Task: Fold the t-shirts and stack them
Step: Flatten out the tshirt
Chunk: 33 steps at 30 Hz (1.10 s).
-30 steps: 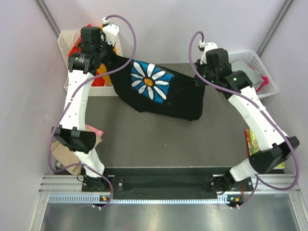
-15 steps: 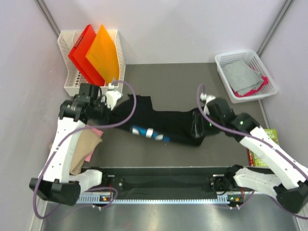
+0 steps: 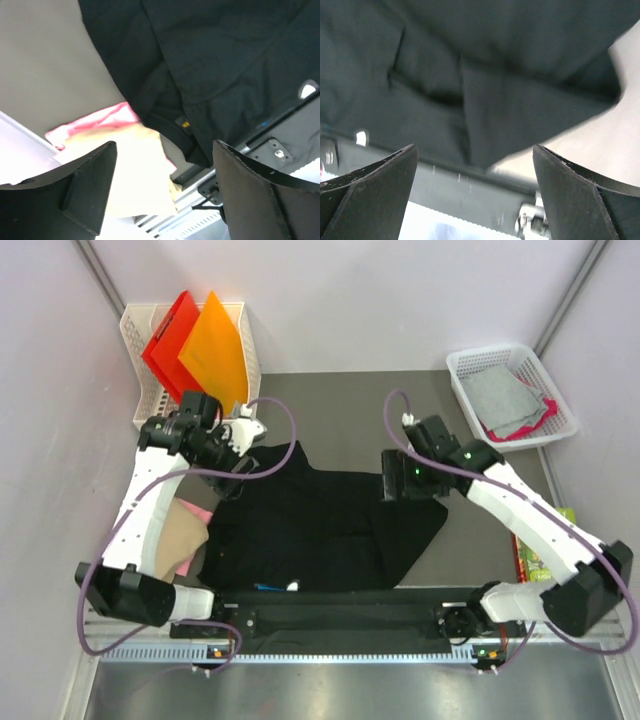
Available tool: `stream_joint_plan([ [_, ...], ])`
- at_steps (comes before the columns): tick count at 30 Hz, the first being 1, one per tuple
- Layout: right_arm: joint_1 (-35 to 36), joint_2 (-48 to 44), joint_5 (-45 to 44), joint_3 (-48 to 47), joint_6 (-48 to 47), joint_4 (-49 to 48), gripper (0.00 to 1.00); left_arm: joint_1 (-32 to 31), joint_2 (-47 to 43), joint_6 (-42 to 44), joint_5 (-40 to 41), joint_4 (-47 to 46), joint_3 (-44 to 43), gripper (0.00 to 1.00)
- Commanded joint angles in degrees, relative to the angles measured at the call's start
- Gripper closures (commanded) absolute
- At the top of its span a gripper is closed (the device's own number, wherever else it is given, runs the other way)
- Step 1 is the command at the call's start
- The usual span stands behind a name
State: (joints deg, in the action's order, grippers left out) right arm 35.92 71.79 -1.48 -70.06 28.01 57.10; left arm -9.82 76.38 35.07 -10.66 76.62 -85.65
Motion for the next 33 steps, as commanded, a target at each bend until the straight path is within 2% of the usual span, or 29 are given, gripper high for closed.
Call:
stream_joint_plan([
  [1,-6.5,6.5,-6.4,-3.9,-5.1,-5.9,0.06,0.2,4.0,-3.8,4.8,-13.3,2.3,0.24],
  [3,-10.9,8.2,-7.6,-4.3,-5.8,-7.9,0.09,0.2,8.3,-5.4,7.1,-18.9,3.9,0.28],
  [6,-15.9,10.6,-7.8,-4.3,-7.1,-9.9,0.11,0.2,15.7,-7.3,9.2,-21.4,3.2,0.36],
  [9,-18.1,12.8,-9.8,-4.8,-9.0,-10.8,0.12,0.2,22.7,-8.6,10.1,-23.3,0.2,0.37],
  [16,-20.0,18.5,-9.3,-4.1,-10.2,-13.9,0.12,0.2,35.0,-9.8,13.6,-27.0,-8.9,0.34],
  [19,-20.7,21.2,-8.1,-4.1,-10.3,-15.4,0.12,0.2,38.3,-10.4,15.4,-29.6,-12.0,0.28],
  [25,-21.0,26.2,-6.6,-5.7,-11.0,-16.2,0.15,0.2,43.1,-11.5,16.7,-34.0,-15.5,0.23],
  [33,-21.2,27.3,-5.5,-5.7,-11.3,-16.8,0.2,0.2,49.5,-11.2,15.1,-33.0,-19.5,0.28],
])
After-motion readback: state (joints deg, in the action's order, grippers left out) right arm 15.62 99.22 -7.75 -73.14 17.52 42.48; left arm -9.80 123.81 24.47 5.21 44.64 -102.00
